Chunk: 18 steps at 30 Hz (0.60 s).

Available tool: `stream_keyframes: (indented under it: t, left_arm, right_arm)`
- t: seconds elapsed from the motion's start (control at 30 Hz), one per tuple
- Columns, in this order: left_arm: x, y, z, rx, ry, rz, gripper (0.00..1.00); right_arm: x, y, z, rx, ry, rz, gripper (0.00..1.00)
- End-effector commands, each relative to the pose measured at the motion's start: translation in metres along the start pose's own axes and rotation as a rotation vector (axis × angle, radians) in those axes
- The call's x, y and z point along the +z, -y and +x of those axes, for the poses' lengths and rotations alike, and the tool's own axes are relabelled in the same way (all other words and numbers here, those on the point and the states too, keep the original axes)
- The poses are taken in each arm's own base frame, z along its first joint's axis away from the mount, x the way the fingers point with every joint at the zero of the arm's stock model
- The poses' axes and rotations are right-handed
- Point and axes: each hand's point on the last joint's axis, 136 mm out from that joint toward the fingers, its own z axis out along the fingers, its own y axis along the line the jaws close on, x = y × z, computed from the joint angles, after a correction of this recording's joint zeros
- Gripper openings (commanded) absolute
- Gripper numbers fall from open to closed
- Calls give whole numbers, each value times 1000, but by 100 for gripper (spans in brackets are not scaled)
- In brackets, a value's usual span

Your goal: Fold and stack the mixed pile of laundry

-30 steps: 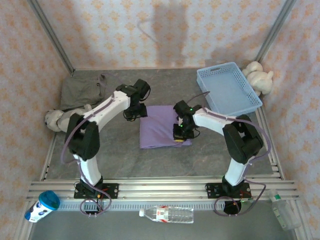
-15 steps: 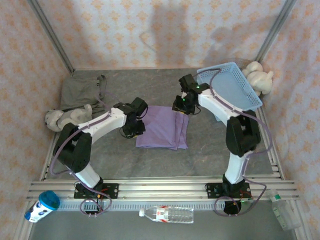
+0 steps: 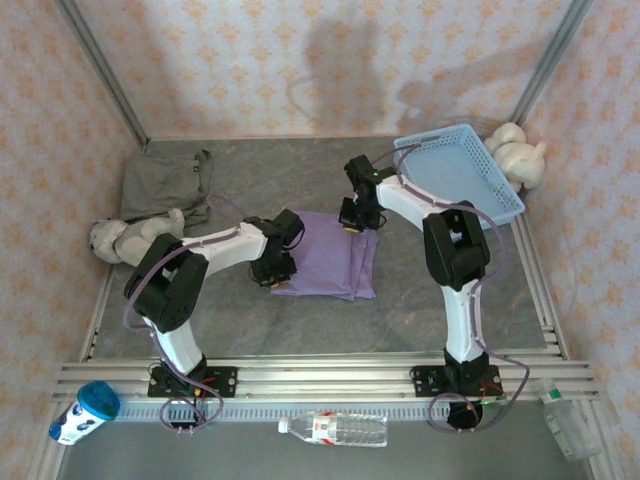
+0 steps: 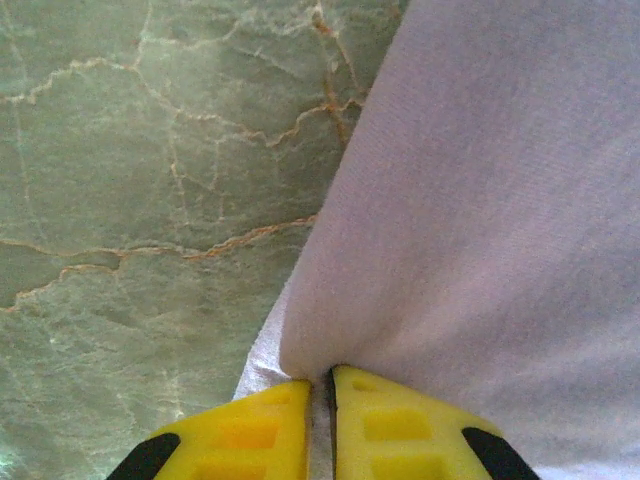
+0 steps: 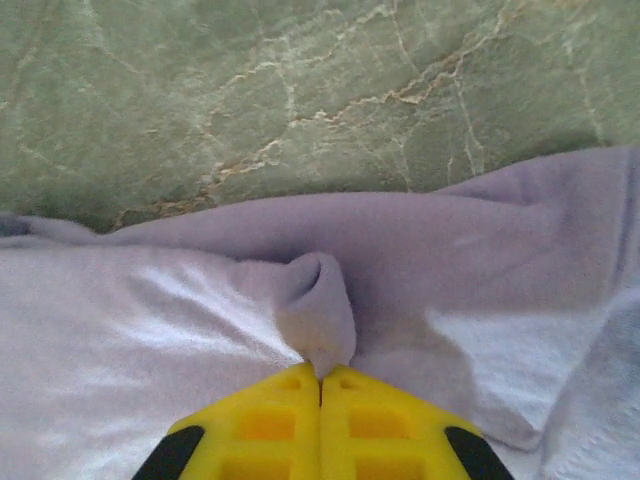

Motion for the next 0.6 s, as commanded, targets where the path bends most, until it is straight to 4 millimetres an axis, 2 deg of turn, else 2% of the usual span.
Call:
stream_keyframes:
  t: [0.0,0.07,0.13,0.2,0.4,0.47,0.57]
  left_arm:
    - [27,-27,3,-47,-2,-148,12]
    - [30,-29,2,-66,4,-161,12]
    - [32,-29,2,-79,6,-163,12]
    - [33,-26,1,-80,11,-158,12]
    - [23,-15,-6,-49,33,-159,12]
    - [20,-14,-7,-49,43,-156,12]
    - [17,-12,-8,-54,52,-149,12]
  right_arm:
    - [-62,7,-3,20,131,42,0]
    - [-77,27,10,67,143,95,0]
    - [-80,44,28,111,133,132,0]
    - [-71,66,49,161,111,168,0]
    - [-31,129,71,362,69,319,0]
    - [-20,139,76,408,59,338,0]
    - [-6,142,82,447,38,330,0]
